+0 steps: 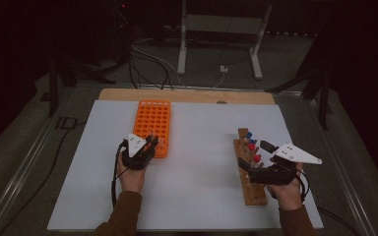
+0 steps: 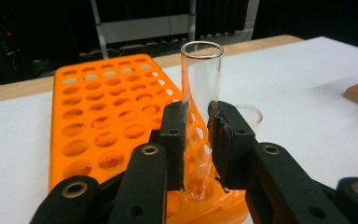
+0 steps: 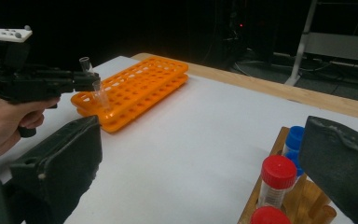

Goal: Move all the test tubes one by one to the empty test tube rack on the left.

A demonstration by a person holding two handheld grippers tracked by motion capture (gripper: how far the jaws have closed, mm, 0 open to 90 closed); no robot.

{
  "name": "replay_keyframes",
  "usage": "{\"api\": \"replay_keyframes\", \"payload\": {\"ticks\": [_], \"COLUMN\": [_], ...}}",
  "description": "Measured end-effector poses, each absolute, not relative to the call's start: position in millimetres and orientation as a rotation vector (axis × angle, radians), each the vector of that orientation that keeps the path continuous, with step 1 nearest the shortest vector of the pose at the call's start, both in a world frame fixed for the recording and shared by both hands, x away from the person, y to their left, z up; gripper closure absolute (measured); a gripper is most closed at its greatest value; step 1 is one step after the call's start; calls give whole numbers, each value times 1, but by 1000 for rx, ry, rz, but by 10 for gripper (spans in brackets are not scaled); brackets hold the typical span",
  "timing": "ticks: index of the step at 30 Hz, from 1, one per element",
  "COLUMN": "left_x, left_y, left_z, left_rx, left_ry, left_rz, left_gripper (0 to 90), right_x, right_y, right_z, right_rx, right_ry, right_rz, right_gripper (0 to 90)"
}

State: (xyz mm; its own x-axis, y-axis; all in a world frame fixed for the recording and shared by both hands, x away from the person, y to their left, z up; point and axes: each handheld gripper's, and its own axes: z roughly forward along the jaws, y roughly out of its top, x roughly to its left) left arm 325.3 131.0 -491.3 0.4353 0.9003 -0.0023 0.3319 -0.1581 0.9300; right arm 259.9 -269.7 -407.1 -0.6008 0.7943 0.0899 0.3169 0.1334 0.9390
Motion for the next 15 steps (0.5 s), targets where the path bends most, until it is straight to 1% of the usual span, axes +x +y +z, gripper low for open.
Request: {"api": "replay_keyframes", "payload": {"ticks": [8, 15], "left_x": [328, 328], "left_y": [128, 128], "left_z": [-501, -502], "left_rx": [1792, 1827], "left_ry": [1103, 1110], "left_rz": [711, 690], "left_gripper": [764, 768], "right_x": [260, 260], "right_y": [-269, -269], "right_z": [-409, -409], "right_rx": [1064, 1063], "right_ry": [1992, 1993], "right_rz": [1467, 1466], "right_gripper": [1, 1]}}
